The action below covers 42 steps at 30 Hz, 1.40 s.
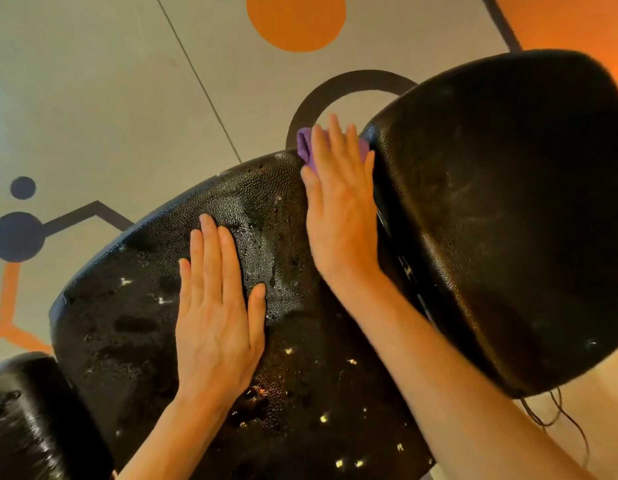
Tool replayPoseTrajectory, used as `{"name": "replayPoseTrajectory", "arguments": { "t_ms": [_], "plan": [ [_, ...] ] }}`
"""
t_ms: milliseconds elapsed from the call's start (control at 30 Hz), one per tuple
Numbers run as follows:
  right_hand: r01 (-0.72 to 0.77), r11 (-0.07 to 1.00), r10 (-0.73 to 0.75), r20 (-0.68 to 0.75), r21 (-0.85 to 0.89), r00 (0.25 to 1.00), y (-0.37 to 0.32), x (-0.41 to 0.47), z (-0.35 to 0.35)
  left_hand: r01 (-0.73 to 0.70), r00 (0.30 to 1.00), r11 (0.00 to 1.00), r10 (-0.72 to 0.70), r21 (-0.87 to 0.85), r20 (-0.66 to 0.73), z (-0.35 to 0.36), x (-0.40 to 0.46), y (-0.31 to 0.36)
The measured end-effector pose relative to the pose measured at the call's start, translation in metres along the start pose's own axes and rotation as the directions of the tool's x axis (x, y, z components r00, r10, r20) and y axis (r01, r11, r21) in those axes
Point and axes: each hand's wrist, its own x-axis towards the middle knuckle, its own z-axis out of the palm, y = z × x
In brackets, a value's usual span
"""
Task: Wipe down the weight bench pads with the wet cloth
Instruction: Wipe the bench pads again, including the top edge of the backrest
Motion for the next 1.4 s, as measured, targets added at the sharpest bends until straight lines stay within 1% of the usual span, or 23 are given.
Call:
{"name": "replayPoseTrajectory", "arguments": {
  "t_ms": [100,167,233,300,333,433,467,500,533,600,633,667,733,767,800,867,933,1000,1067,1133,1233,1300,1400],
  "plan": [
    [0.177,0.984,-0.171,0.139,-0.026,0.975,-0.011,-0.068,0.002,-0.008,1.0,1.0,0.008,-0.01,-0.005,-0.001,0.0,-0.001],
    [0.335,0.939,-0.319,0.161,-0.078,0.934,0.008,-0.06,-0.004,-0.005,1.0,1.0,0.005,0.009,-0.006,-0.001,0.0,0.0],
    [0.131,0.99,-0.13,0.028,-0.043,0.991,0.012,-0.016,-0.003,0.003,1.0,1.0,-0.003,0.025,-0.014,0.0,0.0,0.0],
    [-0.077,0.997,0.077,-0.042,-0.008,0.996,-0.007,0.001,0.004,0.004,1.0,0.999,-0.003,0.039,-0.014,0.002,0.0,0.001],
    [-0.056,0.998,0.056,-0.028,-0.007,0.998,-0.021,-0.009,0.011,0.0,1.0,0.999,0.001,0.038,-0.015,0.003,0.0,0.0],
    [0.3,0.954,-0.3,0.107,0.014,0.948,-0.031,-0.046,0.02,-0.012,1.0,0.999,0.012,0.052,-0.005,0.002,-0.001,-0.001],
    [0.358,0.934,-0.356,0.112,0.003,0.928,-0.017,-0.038,0.016,-0.012,1.0,0.998,0.012,0.056,-0.005,0.002,-0.001,-0.001],
    [0.309,0.951,-0.308,0.083,-0.006,0.948,-0.005,-0.025,0.012,-0.01,1.0,0.998,0.011,0.056,-0.014,0.002,-0.001,0.0],
    [0.165,0.986,-0.165,0.017,0.007,0.986,0.004,-0.01,0.008,-0.007,1.0,0.998,0.009,0.059,-0.023,0.002,-0.001,0.0],
    [-0.081,0.996,0.085,-0.093,0.047,0.992,-0.004,0.004,0.007,-0.007,1.0,0.998,0.009,0.067,-0.025,0.003,0.0,0.0],
    [-0.061,0.997,0.064,-0.095,0.036,0.993,-0.02,-0.002,0.013,-0.015,1.0,0.998,0.016,0.067,-0.022,0.004,-0.001,-0.001],
    [0.054,0.997,-0.052,-0.034,0.054,0.998,-0.04,-0.014,0.023,-0.026,0.999,0.998,0.027,0.06,-0.024,0.005,-0.002,-0.002],
    [0.313,0.942,-0.325,0.1,0.119,0.941,-0.056,-0.031,0.033,-0.037,0.999,0.998,0.039,0.042,-0.025,0.005,-0.003,-0.003],
    [0.365,0.925,-0.375,0.12,0.103,0.919,-0.048,-0.025,0.029,-0.034,0.999,0.999,0.035,0.041,-0.026,0.004,-0.002,-0.003],
    [0.338,0.94,-0.342,0.097,0.058,0.935,-0.034,-0.015,0.022,-0.027,0.999,0.999,0.028,0.043,-0.031,0.004,-0.002,-0.002],
    [0.1,0.994,-0.099,-0.033,0.038,0.995,-0.008,0.004,0.007,-0.019,0.999,0.999,0.02,0.037,-0.036,0.004,-0.001,-0.001],
    [-0.065,0.996,0.07,-0.102,0.061,0.992,-0.015,0.002,0.004,-0.02,0.999,0.999,0.021,0.03,-0.033,0.004,-0.001,-0.001],
    [0.109,0.993,-0.108,-0.023,0.04,0.994,-0.046,-0.018,0.018,-0.025,0.999,0.999,0.026,0.037,-0.026,0.005,-0.002,-0.002],
    [0.295,0.95,-0.306,0.122,0.099,0.944,-0.052,-0.028,0.022,-0.028,0.999,0.999,0.029,0.034,-0.03,0.005,-0.003,-0.003],
    [0.266,0.963,-0.268,0.097,0.034,0.959,-0.026,-0.015,0.014,-0.023,0.999,0.999,0.024,0.033,-0.041,0.005,-0.002,-0.002],
    [0.019,1.0,-0.019,-0.04,0.02,0.999,-0.001,0.003,0.005,-0.018,0.998,0.999,0.02,0.028,-0.051,0.005,-0.002,-0.001],
    [0.06,0.998,-0.059,-0.029,0.013,0.998,-0.004,-0.017,0.008,-0.016,0.999,0.999,0.018,0.031,-0.045,0.004,-0.001,-0.001],
    [0.225,0.974,-0.22,0.14,-0.028,0.965,0.01,-0.091,-0.006,-0.018,0.999,1.0,0.019,0.011,-0.045,0.004,-0.002,-0.002]
  ]
}}
